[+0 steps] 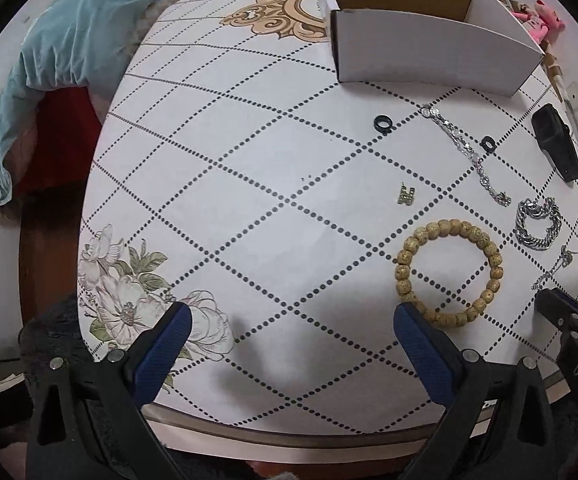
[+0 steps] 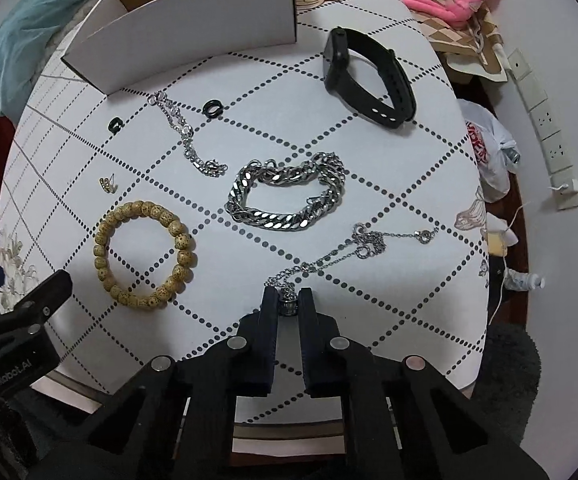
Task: Organize jewelry
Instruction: 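Reach the right gripper to the thin silver chain necklace and grasp it, then grasp the wooden bead bracelet with the left gripper while the right gripper holds the chain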
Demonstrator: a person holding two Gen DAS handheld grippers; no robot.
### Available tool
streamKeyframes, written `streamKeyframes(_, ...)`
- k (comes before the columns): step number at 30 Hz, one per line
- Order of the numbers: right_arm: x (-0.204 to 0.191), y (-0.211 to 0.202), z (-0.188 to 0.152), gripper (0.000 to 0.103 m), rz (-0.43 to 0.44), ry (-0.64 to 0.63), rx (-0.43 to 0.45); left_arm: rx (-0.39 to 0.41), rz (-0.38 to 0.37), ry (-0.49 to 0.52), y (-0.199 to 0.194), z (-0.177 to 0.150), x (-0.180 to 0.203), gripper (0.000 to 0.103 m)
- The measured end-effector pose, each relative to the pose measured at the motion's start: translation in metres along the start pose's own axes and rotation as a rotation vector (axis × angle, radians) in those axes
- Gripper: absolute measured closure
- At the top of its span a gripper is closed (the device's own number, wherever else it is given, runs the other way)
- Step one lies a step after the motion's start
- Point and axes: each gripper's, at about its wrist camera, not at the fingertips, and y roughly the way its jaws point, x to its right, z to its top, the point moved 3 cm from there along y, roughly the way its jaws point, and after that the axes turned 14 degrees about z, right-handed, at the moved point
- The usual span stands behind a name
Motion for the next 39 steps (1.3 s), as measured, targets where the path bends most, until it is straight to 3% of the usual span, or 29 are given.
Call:
streamKeyframes(8,0.022,-0.030,0.006,0.093,0.003,0.047,0.041,-0.021,-0.167,-0.026,0.001,0.009,0.018,0.003)
streamKeyframes(10,0.025,-0.032,0.008,0.093,-0.005,0.050,0.048,-0.012,-0.196,-0.018,0.001,0.013,0.023,0.016)
streamKeyframes(12,0.028,-0.033,0.010,0.093,-0.017,0.046,0.050,-0.012,-0.204,0.004,0.003,0.016,0.029,0.038)
streamKeyframes(13,0.028,-0.033,0.010,0.093,-0.023,0.043,0.050,-0.006,-0.209,0.019,0.003,0.017,0.032,0.044)
streamKeyframes(15,0.027,-0.032,0.009,0.093,-0.028,0.041,0.047,-0.005,-0.220,0.045,0.005,0.016,0.038,0.068)
streamKeyframes(21,0.030,-0.028,0.011,0.093,-0.040,0.034,0.047,0.036,-0.208,0.086,-0.002,0.014,0.050,0.096)
streamKeyframes(32,0.018,-0.065,0.020,0.093,0.025,0.029,0.129,0.121,-0.267,0.042,-0.034,0.019,0.021,0.097)
streamKeyframes(39,0.004,-0.109,0.041,0.093,0.130,0.023,0.193,0.208,-0.306,0.013,-0.073,0.030,-0.003,0.097)
